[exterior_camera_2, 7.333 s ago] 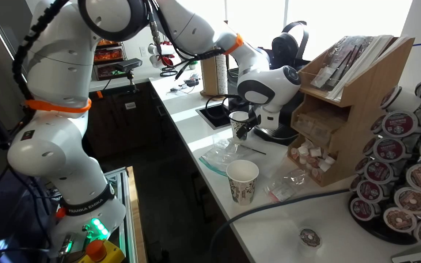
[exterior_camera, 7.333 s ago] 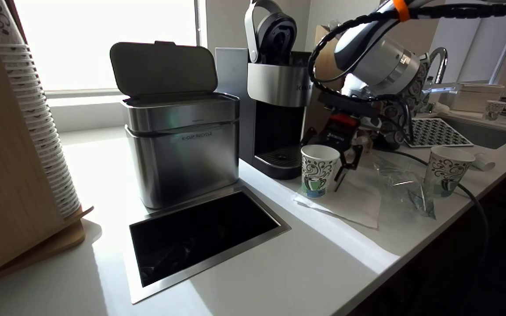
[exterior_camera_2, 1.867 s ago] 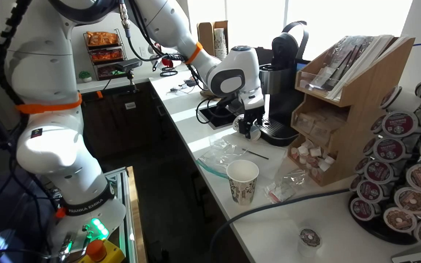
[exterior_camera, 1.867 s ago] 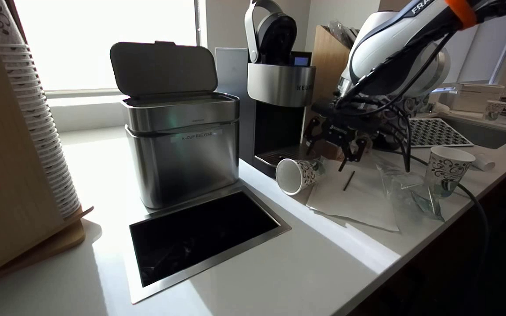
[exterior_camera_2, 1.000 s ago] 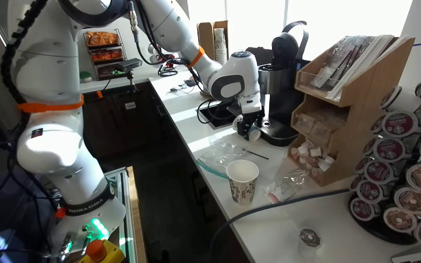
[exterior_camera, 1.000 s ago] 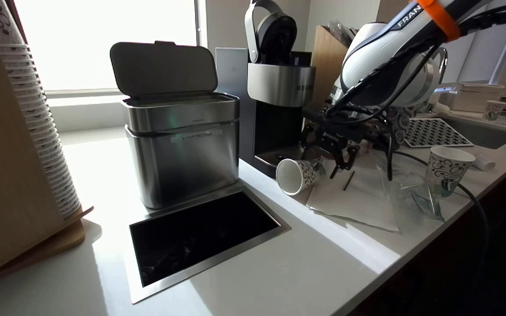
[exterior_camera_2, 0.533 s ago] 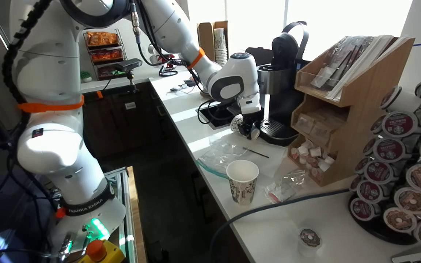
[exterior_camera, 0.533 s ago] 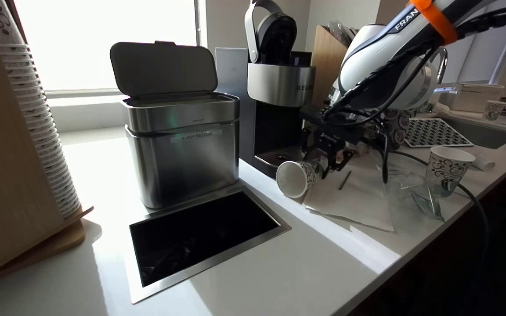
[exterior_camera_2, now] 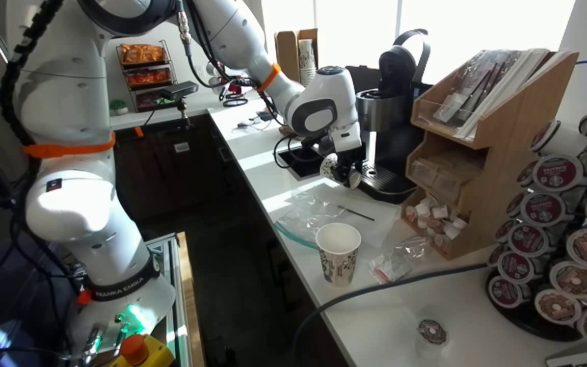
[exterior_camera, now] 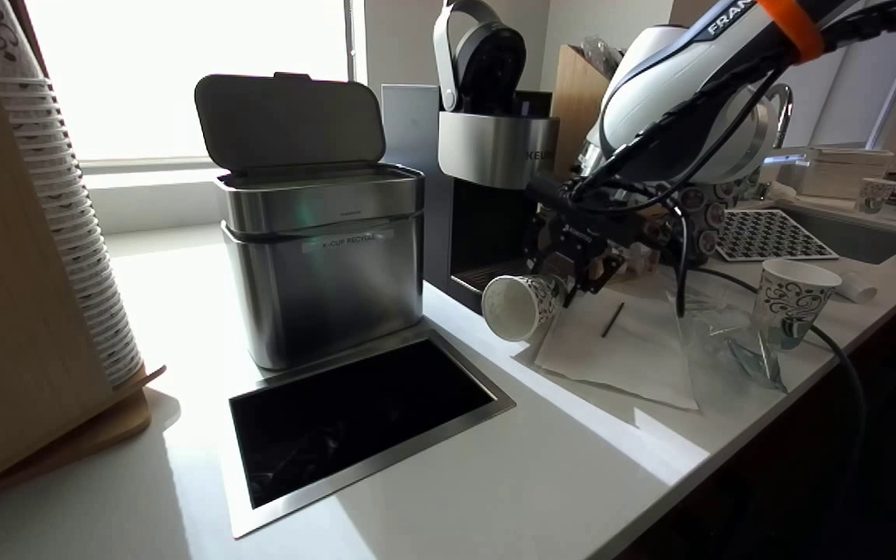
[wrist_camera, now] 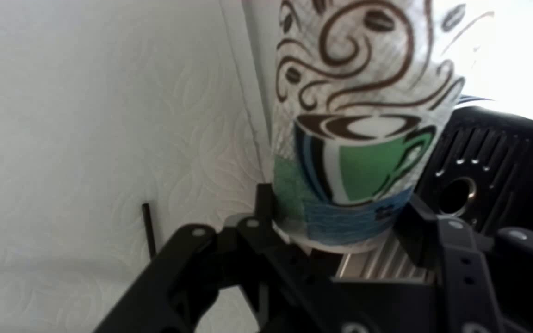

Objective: Place the cup upside down

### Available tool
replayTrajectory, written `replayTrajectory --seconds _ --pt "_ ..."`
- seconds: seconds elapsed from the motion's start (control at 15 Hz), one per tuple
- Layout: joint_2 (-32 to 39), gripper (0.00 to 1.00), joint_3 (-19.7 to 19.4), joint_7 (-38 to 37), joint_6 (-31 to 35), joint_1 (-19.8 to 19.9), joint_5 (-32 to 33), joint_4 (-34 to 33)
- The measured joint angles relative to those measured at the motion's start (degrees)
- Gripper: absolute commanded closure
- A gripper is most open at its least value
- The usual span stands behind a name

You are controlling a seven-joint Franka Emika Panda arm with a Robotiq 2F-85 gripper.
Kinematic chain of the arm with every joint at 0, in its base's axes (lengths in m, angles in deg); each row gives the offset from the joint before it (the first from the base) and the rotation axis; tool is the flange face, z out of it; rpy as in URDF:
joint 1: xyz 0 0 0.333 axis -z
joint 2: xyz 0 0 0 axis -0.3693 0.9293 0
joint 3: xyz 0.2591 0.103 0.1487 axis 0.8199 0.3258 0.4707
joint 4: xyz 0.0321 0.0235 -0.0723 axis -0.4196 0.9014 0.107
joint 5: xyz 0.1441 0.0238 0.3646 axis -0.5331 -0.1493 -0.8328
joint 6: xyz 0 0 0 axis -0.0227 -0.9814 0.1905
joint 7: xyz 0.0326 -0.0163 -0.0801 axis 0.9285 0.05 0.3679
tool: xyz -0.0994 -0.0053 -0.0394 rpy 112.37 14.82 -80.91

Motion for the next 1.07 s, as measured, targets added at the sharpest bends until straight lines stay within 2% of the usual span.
replayTrajectory --seconds 0.2,0.6,1.07 --pt "-2.25 0.61 -1.18 -1.69 0.00 -1.47 4.74 0.99" --pt "-7.19 0.61 -4.34 -10.61 -0.04 -3.37 22.79 4.04" --pt "-11.14 0.61 -4.31 -20.15 -4.03 -3.11 41.80 6.02"
